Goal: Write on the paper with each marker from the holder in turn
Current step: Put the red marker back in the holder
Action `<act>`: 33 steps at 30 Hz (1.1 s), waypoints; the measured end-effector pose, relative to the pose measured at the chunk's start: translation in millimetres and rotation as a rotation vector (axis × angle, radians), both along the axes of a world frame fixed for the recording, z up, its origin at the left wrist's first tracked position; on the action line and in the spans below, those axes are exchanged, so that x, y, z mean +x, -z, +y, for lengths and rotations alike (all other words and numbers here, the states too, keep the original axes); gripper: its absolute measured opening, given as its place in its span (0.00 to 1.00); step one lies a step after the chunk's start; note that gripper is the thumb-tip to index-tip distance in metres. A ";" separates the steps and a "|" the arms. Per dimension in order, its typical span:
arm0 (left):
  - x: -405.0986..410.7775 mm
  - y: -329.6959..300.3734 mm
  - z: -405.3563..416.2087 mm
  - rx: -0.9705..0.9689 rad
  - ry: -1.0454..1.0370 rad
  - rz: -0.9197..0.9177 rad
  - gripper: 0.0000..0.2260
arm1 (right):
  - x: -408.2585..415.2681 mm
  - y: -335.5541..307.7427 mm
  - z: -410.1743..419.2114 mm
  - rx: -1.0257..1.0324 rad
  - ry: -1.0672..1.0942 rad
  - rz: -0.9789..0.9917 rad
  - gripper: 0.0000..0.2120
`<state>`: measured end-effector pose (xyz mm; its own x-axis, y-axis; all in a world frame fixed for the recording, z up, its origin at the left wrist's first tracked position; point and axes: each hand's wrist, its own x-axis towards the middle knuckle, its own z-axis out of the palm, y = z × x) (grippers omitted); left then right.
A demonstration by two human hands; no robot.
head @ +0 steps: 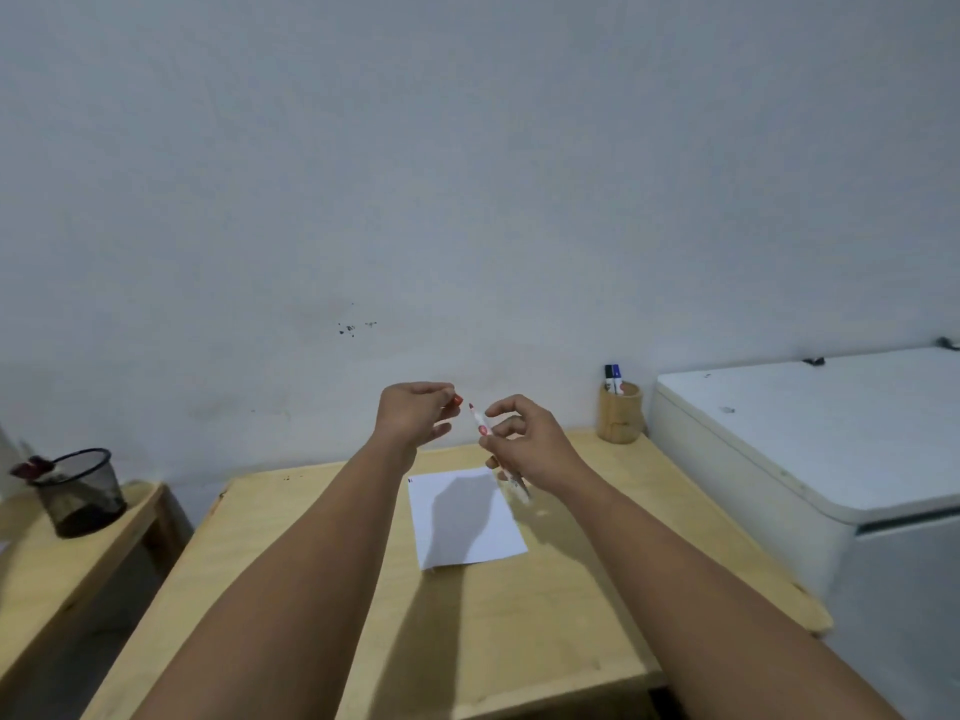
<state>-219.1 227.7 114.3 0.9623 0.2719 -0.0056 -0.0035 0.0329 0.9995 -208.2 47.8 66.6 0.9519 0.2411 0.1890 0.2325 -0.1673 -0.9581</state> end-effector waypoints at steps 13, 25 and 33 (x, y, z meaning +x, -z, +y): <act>11.9 -5.1 -72.8 0.276 0.142 -0.043 0.06 | 4.7 -5.7 -53.9 0.023 0.147 -0.019 0.09; 112.0 19.2 -167.7 0.313 0.339 -0.009 0.10 | 80.7 11.2 -147.8 0.009 0.318 0.052 0.11; 200.6 82.9 -213.9 0.463 0.215 -0.020 0.26 | 200.1 -20.7 -200.8 -0.062 0.686 -0.156 0.10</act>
<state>-18.5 13.9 31.3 0.9955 0.0376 0.0875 -0.0645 -0.4109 0.9094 -8.1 -153.0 87.3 0.8558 -0.3891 0.3409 0.1888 -0.3787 -0.9061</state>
